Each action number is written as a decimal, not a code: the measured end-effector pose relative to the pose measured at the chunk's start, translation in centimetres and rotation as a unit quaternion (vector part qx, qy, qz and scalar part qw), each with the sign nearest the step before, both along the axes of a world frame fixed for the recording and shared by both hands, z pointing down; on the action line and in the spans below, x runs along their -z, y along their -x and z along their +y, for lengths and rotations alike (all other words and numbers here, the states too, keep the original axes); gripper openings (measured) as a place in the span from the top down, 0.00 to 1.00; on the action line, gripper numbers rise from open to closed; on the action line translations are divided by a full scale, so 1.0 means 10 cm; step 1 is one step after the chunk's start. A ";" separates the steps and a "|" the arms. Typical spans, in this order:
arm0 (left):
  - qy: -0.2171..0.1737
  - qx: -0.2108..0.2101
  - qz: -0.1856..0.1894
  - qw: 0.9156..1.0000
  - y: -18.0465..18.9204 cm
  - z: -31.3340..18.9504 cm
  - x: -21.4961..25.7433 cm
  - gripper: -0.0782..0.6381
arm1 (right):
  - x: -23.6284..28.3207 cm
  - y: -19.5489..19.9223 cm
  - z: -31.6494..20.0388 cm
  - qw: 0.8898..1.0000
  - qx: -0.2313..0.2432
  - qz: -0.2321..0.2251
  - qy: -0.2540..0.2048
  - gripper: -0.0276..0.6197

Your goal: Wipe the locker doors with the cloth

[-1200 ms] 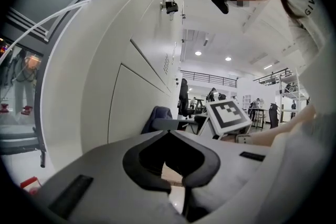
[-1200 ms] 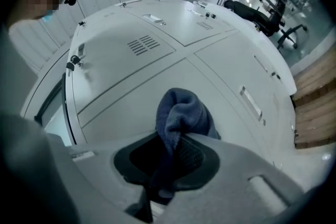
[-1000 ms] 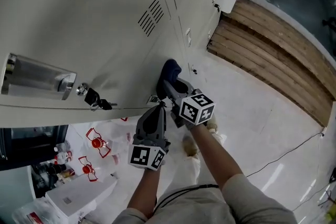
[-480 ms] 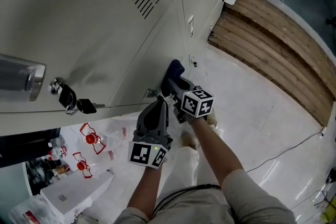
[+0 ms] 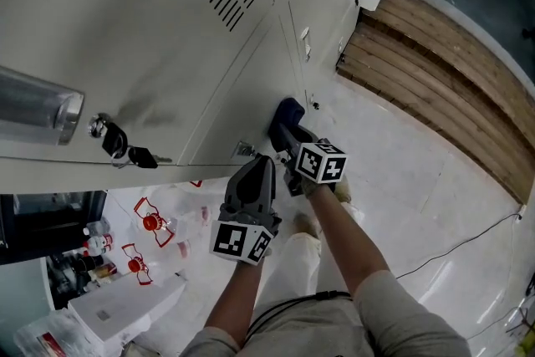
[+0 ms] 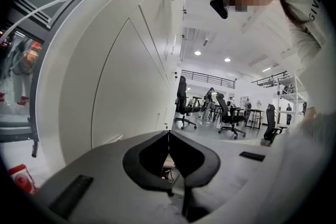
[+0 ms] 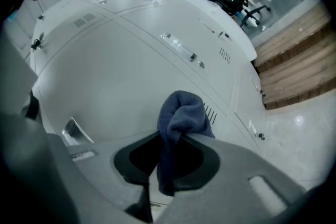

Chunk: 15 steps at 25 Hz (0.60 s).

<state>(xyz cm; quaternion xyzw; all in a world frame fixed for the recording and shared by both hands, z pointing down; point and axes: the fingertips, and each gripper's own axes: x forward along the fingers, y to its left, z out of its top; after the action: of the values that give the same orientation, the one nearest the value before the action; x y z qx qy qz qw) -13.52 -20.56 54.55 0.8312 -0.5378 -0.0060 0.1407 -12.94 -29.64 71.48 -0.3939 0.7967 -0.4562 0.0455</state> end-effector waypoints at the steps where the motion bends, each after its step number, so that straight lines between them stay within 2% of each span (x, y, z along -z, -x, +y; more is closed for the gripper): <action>1: -0.001 -0.004 -0.002 1.000 -0.02 -0.01 0.04 0.89 | 0.10 -0.05 -0.01 1.000 -0.004 -0.004 -0.009 0.87; 8: -0.002 -0.018 0.009 1.000 -0.19 -0.15 0.33 0.89 | 1.31 -0.24 -0.23 0.994 -0.004 -0.020 -0.109 0.87; 15: -0.017 -0.036 0.022 0.999 -0.35 -0.34 0.71 0.89 | 2.48 -0.28 -0.48 0.979 -0.001 -0.036 -0.203 0.87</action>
<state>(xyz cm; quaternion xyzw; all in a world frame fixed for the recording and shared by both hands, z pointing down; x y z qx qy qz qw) -10.03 -24.00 47.44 0.8519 -0.5043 -0.0283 0.1386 -10.16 -34.42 46.68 -0.3608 0.8699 -0.2991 0.1539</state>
